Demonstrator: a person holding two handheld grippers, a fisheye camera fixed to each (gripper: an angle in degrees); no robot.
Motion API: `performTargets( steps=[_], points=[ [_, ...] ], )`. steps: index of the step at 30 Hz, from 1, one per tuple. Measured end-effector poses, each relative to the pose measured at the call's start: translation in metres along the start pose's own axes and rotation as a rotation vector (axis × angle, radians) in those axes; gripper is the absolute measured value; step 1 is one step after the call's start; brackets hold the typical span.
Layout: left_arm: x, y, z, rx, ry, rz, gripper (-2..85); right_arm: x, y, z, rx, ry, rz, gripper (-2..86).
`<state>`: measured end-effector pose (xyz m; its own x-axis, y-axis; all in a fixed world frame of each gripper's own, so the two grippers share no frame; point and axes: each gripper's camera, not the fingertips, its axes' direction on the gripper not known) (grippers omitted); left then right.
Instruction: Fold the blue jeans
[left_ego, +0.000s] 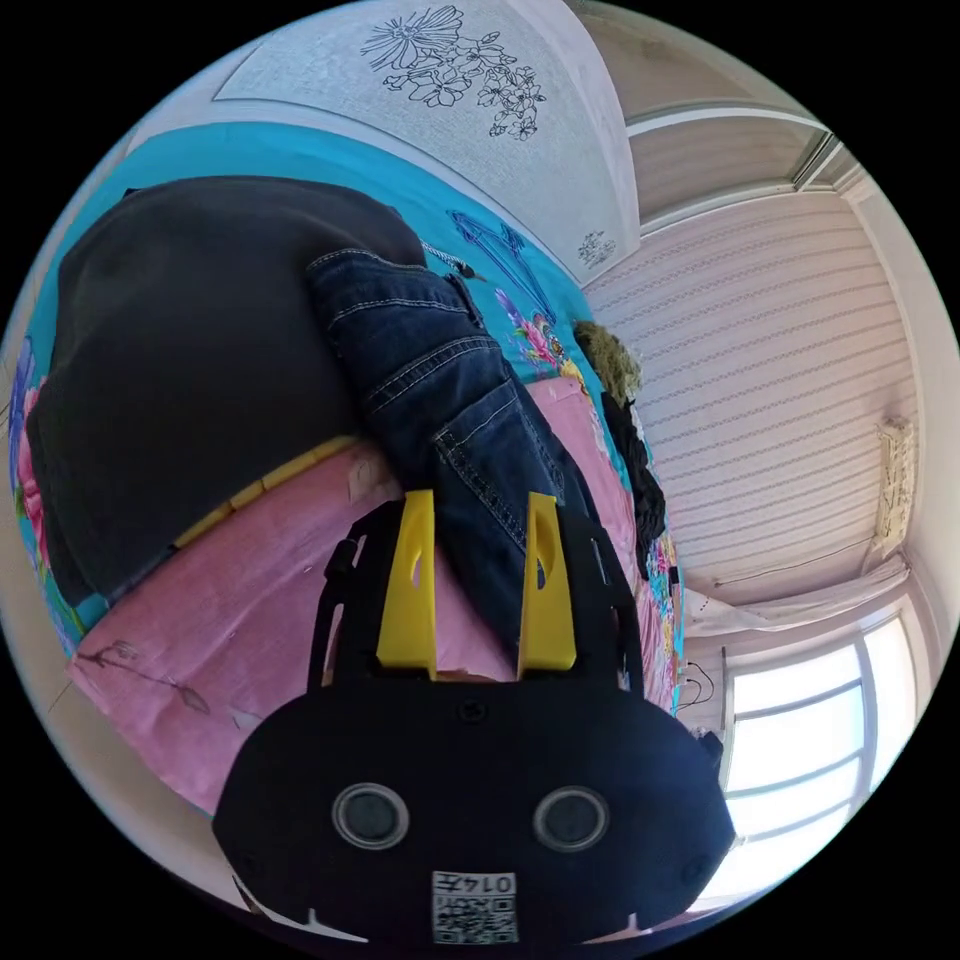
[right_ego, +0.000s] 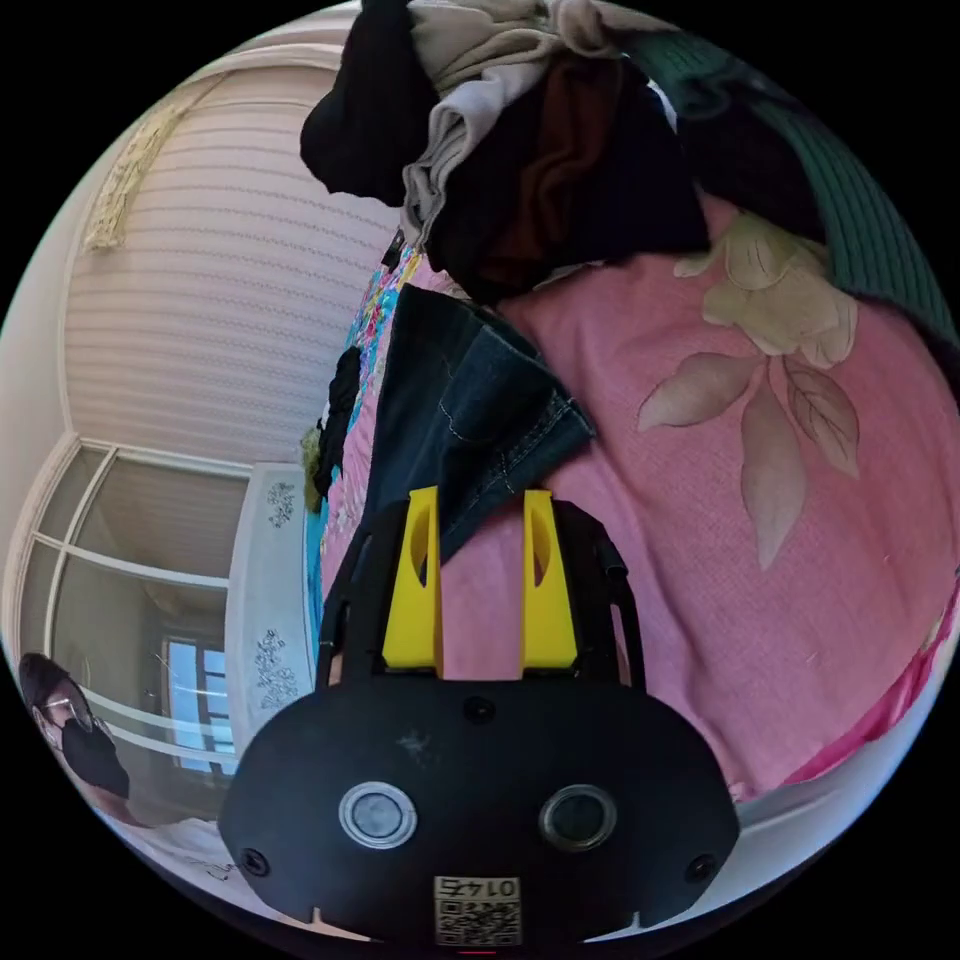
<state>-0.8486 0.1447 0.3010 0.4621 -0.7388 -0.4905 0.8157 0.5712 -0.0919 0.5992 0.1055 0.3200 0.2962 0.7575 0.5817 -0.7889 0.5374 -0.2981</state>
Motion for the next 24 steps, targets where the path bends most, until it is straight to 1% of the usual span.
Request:
performTargets(
  steps=[3, 5, 6, 9, 12, 14, 18, 20, 22, 23, 24],
  points=[
    [-0.011, -0.001, 0.002, 0.025, 0.044, -0.097, 6.5, 0.005, -0.01, 0.013, 0.059, -0.049, 0.033, 10.0],
    [-0.021, 0.0, -0.003, 0.044, 0.161, -0.156, 2.1, 0.001, -0.019, 0.022, 0.055, -0.082, 0.025, 8.4],
    [-0.02, 0.0, -0.006, 0.045, 0.171, -0.149, 1.2, 0.0, -0.021, 0.023, 0.053, -0.105, 0.014, 7.6],
    [0.003, -0.008, -0.024, 0.036, 0.124, -0.002, -0.6, -0.009, -0.033, 0.022, -0.001, -0.126, -0.038, 3.8],
    [0.021, -0.015, -0.047, 0.026, 0.186, 0.028, -0.9, -0.019, -0.041, 0.014, -0.072, -0.175, -0.129, 2.2],
    [0.036, -0.015, -0.069, -0.009, 0.145, 0.105, -0.9, -0.019, -0.042, -0.002, -0.095, -0.234, -0.165, 1.6],
    [0.034, 0.006, -0.109, -0.072, 0.143, 0.147, -1.0, -0.004, -0.029, -0.034, -0.191, -0.271, -0.212, 1.1],
    [0.026, 0.032, -0.123, -0.174, 0.037, 0.208, -1.0, 0.018, -0.009, -0.051, -0.271, -0.202, -0.2, 0.9],
    [0.017, 0.054, -0.122, -0.259, -0.058, 0.228, -0.9, 0.038, 0.01, -0.056, -0.304, -0.113, -0.157, 0.8],
    [0.01, 0.068, -0.118, -0.289, -0.104, 0.221, -0.9, 0.05, 0.021, -0.053, -0.317, -0.058, -0.124, 0.7],
    [0.006, 0.074, -0.116, -0.287, -0.11, 0.21, -0.9, 0.056, 0.025, -0.05, -0.322, -0.041, -0.103, 0.8]
  ],
)
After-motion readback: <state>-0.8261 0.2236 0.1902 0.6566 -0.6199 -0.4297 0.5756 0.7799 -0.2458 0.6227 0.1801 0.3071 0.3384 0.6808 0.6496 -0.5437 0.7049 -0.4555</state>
